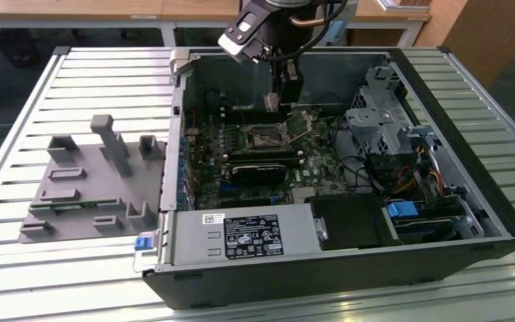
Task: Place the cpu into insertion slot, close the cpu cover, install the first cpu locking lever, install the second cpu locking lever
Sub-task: 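Place the cpu into insertion slot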
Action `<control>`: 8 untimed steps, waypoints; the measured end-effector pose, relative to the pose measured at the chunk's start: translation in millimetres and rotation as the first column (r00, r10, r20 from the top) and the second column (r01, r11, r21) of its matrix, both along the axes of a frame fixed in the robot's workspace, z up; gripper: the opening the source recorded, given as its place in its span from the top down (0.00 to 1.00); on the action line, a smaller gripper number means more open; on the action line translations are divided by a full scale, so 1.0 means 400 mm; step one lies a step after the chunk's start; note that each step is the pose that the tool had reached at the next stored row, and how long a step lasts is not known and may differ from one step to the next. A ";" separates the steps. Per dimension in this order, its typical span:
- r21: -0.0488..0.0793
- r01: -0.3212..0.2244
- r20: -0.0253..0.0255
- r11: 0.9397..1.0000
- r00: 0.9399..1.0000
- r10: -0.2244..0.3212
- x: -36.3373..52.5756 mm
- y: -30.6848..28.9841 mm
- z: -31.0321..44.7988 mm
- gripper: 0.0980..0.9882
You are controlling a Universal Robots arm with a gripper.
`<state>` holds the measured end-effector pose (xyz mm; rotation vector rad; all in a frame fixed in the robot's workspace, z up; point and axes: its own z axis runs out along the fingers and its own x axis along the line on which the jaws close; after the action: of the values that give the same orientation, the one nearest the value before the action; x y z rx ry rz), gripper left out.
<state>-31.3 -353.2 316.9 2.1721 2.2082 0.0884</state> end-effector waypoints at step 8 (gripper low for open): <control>-0.002 -0.003 0.000 1.000 1.000 0.003 0.000 0.002 -0.015 0.51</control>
<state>-31.4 -352.4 310.9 2.1679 2.2110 0.0863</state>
